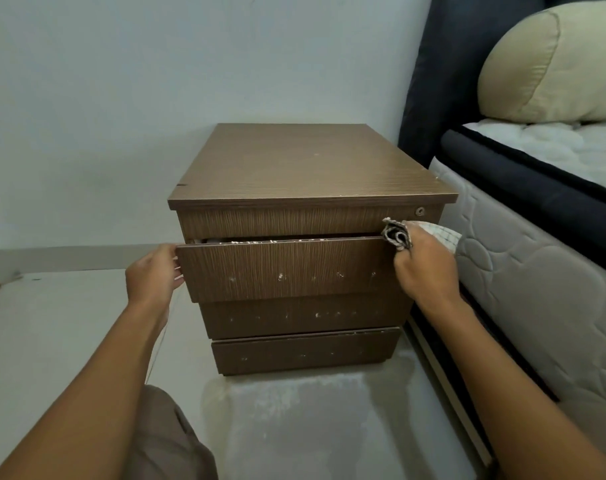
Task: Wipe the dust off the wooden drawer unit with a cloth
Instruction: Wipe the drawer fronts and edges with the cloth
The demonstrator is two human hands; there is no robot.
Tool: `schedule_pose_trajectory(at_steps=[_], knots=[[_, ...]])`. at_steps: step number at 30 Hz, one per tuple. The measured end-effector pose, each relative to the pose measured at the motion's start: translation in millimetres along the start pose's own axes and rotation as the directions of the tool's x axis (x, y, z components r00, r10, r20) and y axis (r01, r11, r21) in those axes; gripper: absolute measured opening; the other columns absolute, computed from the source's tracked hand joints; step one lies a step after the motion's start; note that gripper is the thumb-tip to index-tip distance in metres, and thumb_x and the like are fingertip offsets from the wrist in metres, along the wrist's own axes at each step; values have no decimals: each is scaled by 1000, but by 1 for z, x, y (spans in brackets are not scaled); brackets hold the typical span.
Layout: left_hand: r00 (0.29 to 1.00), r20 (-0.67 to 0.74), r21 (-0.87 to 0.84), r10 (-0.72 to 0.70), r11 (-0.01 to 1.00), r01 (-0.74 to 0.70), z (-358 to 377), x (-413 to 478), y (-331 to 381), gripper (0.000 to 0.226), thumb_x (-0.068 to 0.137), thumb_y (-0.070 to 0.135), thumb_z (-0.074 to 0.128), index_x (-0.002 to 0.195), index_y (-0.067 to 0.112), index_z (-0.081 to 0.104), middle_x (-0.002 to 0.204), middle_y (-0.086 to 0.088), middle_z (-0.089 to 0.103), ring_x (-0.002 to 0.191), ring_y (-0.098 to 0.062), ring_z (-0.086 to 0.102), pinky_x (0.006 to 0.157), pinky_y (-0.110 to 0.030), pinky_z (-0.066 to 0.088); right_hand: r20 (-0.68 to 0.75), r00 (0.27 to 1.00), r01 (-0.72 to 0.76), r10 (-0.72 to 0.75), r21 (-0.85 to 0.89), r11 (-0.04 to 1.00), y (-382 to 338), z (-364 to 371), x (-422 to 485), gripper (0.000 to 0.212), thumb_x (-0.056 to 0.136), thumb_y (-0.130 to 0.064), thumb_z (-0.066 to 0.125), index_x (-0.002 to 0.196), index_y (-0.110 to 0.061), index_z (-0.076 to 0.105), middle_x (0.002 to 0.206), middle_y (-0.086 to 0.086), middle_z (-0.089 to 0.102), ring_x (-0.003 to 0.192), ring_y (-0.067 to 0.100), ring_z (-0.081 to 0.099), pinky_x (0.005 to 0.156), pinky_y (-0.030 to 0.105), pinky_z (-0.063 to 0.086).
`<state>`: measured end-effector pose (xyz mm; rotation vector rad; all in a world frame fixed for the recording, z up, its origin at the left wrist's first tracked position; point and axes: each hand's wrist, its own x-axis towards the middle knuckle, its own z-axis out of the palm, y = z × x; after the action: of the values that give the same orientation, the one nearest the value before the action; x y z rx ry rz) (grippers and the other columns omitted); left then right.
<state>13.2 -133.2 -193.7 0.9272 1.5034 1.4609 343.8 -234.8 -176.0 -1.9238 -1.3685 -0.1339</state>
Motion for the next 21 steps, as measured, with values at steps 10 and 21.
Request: schedule_pose_trajectory(at_steps=[10, 21], knots=[[986, 163, 169, 37, 983, -65, -21, 5, -5, 14, 99, 24, 53, 106, 18, 64, 111, 0, 64, 102, -17, 62, 86, -30, 51, 100, 976, 187, -195, 83, 979, -87, 59, -26, 52, 81, -3, 53, 131, -17, 57, 139, 5, 57, 131, 19, 49, 121, 42, 11], [934, 354, 255, -39, 965, -56, -41, 7, -11, 30, 101, 9, 48, 123, 18, 66, 119, 4, 66, 112, -13, 62, 89, -29, 53, 156, 940, 275, -304, 180, 944, -170, 108, -46, 51, 85, -7, 55, 134, -18, 56, 142, 4, 53, 136, 17, 43, 120, 39, 9]])
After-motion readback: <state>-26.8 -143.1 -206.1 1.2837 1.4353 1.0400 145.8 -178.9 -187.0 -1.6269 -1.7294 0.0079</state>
